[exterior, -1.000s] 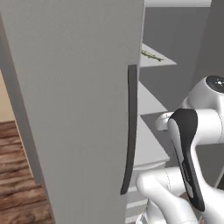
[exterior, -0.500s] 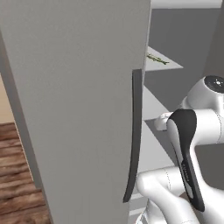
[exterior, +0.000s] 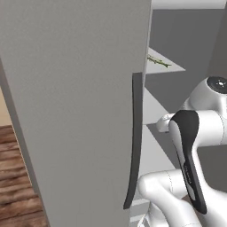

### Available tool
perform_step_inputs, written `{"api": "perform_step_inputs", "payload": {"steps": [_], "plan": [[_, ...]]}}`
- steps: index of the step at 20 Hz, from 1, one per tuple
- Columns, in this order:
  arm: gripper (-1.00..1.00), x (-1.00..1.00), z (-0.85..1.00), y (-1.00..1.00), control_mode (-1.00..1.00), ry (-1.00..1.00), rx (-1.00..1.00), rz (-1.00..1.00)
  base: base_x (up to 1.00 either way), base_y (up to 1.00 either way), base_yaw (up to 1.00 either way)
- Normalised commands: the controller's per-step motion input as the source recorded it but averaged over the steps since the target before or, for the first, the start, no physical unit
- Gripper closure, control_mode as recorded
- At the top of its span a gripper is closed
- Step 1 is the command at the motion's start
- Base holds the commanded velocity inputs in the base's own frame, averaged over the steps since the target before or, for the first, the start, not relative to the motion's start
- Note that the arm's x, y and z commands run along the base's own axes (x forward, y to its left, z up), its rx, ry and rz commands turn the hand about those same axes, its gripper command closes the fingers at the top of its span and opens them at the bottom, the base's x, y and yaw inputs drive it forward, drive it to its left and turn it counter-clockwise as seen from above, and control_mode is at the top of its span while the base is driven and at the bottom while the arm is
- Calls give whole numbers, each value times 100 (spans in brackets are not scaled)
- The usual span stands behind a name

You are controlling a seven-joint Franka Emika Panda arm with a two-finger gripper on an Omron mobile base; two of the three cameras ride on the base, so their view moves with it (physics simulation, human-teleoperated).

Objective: Take the tangerine, orange, and fish from the freezer and place them in the bowl on the counter.

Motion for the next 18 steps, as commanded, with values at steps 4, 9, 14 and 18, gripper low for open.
{"api": "perform_step_inputs", "payload": {"steps": [4,9,14,18], "plan": [[-100,0,0,0,100,0,0,0,54,-54,-3],[-100,0,0,0,100,0,0,0,73,-48,0],[-100,0,0,0,100,0,0,0,25,-14,0],[-100,0,0,-1,-100,0,0,0,0,0,0]]}}
